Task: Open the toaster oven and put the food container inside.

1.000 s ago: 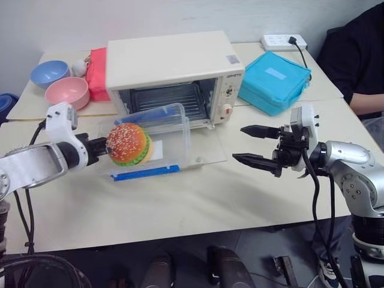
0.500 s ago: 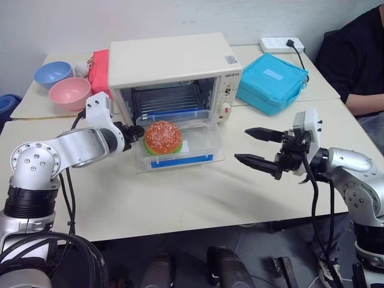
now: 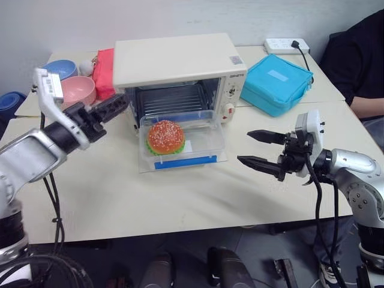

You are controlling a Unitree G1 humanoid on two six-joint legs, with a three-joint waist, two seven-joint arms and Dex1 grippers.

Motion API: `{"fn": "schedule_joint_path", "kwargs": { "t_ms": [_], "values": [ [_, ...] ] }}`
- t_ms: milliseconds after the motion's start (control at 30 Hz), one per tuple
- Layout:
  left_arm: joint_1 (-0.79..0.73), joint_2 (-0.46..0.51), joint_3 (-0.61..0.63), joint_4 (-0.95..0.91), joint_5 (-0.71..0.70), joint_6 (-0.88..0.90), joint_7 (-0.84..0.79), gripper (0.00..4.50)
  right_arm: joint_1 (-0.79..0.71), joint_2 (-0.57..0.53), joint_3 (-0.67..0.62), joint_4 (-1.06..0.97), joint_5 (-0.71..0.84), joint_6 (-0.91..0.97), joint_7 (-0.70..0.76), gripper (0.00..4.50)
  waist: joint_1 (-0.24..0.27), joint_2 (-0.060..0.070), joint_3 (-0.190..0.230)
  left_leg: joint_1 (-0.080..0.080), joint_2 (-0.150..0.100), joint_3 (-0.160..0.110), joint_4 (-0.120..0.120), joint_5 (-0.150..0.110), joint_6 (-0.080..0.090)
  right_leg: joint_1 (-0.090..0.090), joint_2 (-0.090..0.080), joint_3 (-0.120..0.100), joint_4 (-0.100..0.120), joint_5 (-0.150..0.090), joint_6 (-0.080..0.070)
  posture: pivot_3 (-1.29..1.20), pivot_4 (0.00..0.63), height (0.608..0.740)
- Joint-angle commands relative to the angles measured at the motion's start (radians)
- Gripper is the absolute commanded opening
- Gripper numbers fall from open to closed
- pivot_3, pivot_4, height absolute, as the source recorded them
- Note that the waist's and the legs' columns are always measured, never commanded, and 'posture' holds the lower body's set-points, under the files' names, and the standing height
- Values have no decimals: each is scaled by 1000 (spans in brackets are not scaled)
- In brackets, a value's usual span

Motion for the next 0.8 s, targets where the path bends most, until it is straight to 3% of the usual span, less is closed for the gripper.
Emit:
{"fn": "schedule_joint_path", "kwargs": {
  "t_ms": [33, 167, 300, 333, 433, 567, 700, 800],
  "values": [
    [69, 80, -32, -123, 184, 12, -343, 2585, 3, -9, 20, -65, 37, 10, 38, 2912, 1, 0, 0, 0, 0, 0, 0, 0, 1, 0, 0, 0, 0, 0, 0, 0, 150, 740],
    [156, 153, -153, -179, 469, -85, -614, 1365, 10, 8, 65, -73, 31, 10, 48, 1585, 1, 0, 0, 1, 0, 0, -1, -1, 4, 1, -1, 0, -2, -1, -2, 0, 150, 740],
    [154, 128, -260, -153, 646, -165, -717, 131, 16, 36, 137, -85, 12, 2, 57, 203, 1, 0, 0, 1, 1, -1, -2, -3, 7, 0, -1, 0, -2, -2, -5, 0, 150, 740],
    [149, 116, -283, -144, 679, -179, -732, 0, 15, 43, 155, -83, 1, -4, 57, 18, 0, 0, 0, 1, 1, -1, -3, -3, 8, 0, -1, 0, -2, -2, -5, 0, 150, 740],
    [126, 79, -340, -123, 758, -206, -760, 0, 1, 66, 198, -56, -29, -17, 57, 18, 0, 0, 0, 0, 2, -1, -4, -4, 9, 0, -2, 0, -3, -1, -3, 0, 150, 740],
    [36, -23, -431, -61, 886, -205, -689, 0, -68, 119, 292, 51, -189, -93, 2, 18, -1, 0, 0, -1, 1, -2, -3, -5, 10, -1, -2, 0, -4, -1, -2, 0, 150, 740],
    [-29, -113, -466, 2, 953, -199, -660, 0, -136, 174, 332, 152, -273, -165, 3, 18, -2, 0, 0, -2, 1, -2, -2, -5, 10, -1, -2, 0, -3, 0, -1, 0, 150, 740],
    [-103, -199, -474, 93, 1047, -240, -586, 0, -231, 255, 347, 290, -364, -239, -73, 18, -2, 0, 0, -2, 1, -2, -1, -5, 9, -2, -1, -1, -1, 0, 0, 0, 150, 740]
  ]
}}
